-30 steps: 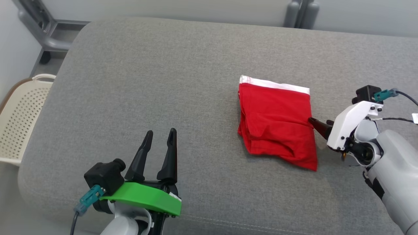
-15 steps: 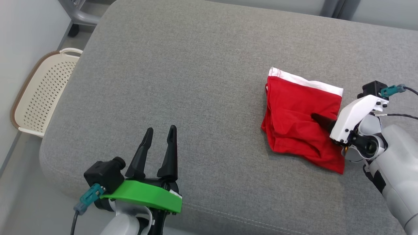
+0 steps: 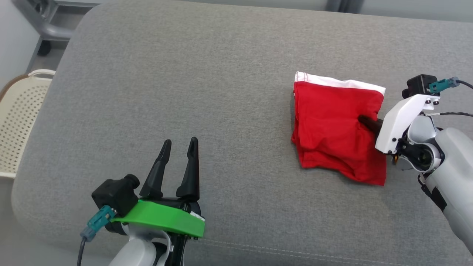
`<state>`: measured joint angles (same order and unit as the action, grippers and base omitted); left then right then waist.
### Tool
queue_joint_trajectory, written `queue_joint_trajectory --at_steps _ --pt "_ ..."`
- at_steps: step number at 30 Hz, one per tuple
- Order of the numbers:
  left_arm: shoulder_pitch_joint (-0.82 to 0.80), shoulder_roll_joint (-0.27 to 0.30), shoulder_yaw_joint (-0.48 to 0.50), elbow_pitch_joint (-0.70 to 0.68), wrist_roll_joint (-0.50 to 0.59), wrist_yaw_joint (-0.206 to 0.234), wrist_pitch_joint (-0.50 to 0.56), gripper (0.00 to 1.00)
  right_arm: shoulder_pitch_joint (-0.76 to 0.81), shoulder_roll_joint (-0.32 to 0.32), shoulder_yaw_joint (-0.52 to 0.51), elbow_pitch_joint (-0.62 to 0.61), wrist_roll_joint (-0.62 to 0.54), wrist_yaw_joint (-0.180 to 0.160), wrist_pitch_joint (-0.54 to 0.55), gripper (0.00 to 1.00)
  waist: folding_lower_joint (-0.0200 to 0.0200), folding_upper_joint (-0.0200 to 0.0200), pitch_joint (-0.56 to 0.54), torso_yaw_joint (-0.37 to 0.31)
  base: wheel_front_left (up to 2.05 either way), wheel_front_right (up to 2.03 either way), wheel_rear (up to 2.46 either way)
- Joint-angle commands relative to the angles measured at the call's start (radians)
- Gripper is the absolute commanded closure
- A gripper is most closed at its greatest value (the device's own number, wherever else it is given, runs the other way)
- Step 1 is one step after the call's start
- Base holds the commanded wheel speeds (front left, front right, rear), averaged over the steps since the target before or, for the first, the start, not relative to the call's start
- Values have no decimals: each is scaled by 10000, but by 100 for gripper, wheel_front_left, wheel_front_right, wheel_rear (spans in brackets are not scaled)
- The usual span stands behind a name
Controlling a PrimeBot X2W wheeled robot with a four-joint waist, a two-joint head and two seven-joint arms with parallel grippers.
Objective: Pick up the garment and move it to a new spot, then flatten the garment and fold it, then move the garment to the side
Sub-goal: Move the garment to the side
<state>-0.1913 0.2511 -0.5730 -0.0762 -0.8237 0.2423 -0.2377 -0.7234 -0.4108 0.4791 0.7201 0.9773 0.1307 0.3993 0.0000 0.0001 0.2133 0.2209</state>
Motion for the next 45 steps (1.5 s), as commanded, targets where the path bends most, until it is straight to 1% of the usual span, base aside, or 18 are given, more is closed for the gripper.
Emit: queue_joint_trajectory --at_steps 1,2,3,5,7,8,16,21,25,28,31,34,39,45 --pt "-161 70 39 -51 84 1 -2 0 -112 -129 66 -135 -87 1 19 100 0 -1 -45 -641 0 0 0" --pt "-185 74 11 -71 96 -8 16 0 -125 -226 54 -215 -115 1 18 100 0 -1 -47 -786 0 0 0" --pt "-209 105 -1 -120 146 11 30 0 -165 -385 36 -315 -181 0 10 100 0 -1 -50 -1153 0 0 0" --pt "-243 121 -19 -192 183 19 63 0 -204 -460 5 -378 -262 1 -37 100 0 -1 -45 -1554 0 0 0" --pt "-277 170 -36 -263 228 47 101 0 -246 -475 -52 -404 -312 1 -80 100 0 -1 -26 -1992 0 0 0" --pt "-277 170 -36 -263 228 47 101 0 -246 -475 -52 -404 -312 1 -80 100 0 -1 -26 -1992 0 0 0" --pt "-575 383 -112 -476 429 127 325 0 -506 -428 -295 -425 -505 1 -259 100 0 -1 281 -3721 0 0 0" --pt "-827 441 -195 -601 556 173 512 0 -684 -338 -421 -449 -600 1 -366 100 0 -1 585 -4352 0 0 0" --pt "-1000 457 -252 -639 618 181 619 0 -831 -269 -492 -408 -691 1 -505 100 0 -1 818 -4455 0 0 0" --pt "-1079 479 -274 -635 624 185 690 0 -991 -210 -560 -301 -780 1 -585 100 0 -1 945 -4368 0 0 0" --pt "-1092 520 -269 -646 625 223 720 0 -1208 -331 -514 -261 -948 0 -520 100 0 -1 1055 -4228 0 0 0" --pt "-1073 577 -251 -680 627 243 719 0 -1469 -567 -482 -297 -1102 1 -354 100 0 -1 1127 -4093 0 0 0" --pt "-959 665 -222 -771 610 274 695 0 -1858 -1223 -534 -502 -1412 0 142 100 0 -1 1215 -3955 0 0 0" --pt "-1029 731 -211 -976 687 350 756 0 -2357 -1938 -867 -805 -1728 0 865 100 0 -1 1413 -3842 0 0 0"
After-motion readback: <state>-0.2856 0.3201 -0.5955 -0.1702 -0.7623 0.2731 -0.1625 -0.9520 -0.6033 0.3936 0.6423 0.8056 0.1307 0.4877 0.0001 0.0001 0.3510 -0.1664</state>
